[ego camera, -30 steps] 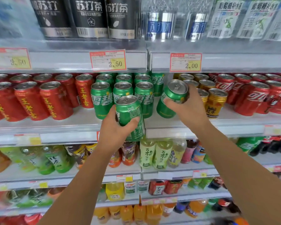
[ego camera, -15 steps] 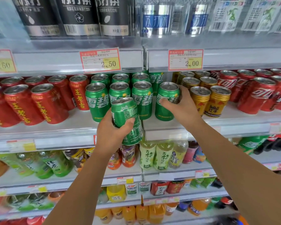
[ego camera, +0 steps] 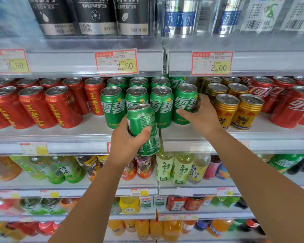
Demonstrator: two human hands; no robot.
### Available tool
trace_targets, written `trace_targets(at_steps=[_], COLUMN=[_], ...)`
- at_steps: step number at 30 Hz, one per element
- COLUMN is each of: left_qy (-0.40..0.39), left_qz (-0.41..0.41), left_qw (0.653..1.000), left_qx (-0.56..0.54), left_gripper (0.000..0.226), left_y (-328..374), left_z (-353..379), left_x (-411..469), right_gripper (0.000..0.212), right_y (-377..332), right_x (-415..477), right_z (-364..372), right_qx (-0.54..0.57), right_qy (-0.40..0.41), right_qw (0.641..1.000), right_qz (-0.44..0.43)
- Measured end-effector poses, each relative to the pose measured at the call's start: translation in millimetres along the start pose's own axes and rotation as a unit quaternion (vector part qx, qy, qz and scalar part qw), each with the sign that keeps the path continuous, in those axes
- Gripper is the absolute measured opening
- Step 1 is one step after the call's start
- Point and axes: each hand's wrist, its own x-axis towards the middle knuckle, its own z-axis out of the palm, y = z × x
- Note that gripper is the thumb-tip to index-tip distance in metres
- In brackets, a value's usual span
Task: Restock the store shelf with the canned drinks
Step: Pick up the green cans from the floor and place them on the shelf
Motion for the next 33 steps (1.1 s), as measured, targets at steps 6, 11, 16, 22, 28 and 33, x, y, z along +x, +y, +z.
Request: trace_targets(at_steps=[6, 11, 16, 22, 28, 33], left_qy=[0.002, 0.001, -0.003, -0.006, -0.014, -0.032], left_qz=[-0.004, -0.006, -0.010, -0.012, -0.017, -0.030], left_qw=[1.000, 1.000, 1.000, 1.000, 1.000, 0.999], left_qx=[0.001, 0.001, -0.006, -0.013, -0.017, -0.009], left_gripper=[0.038, 0.039, 0.042, 0.043, 0.041, 0.029], left_y=[1, 2, 0, 2, 3, 11], left_z=[-1, -1, -1, -2, -2, -5], left_x=[0, 0, 0, 1, -1, -4], right_gripper=[0.068, 0.073, 0.071, 0.072, 0.071, 0.077], right_y=[-2, 1, 3, 7, 9, 1], right_x=[16, 21, 28, 38, 40, 33], right_z=[13, 13, 16, 22, 23, 19], right_qx=[-0.006, 0.020, 0.003, 0.016, 0.015, -0.032], right_qy=[0.005, -0.024, -0.025, -0.042, -0.048, -0.071], right_qw=[1.000, 0.999, 0.999, 0.998, 0.998, 0.995], right_qz=[0.017, 0.024, 0.033, 0.044, 0.044, 0.067])
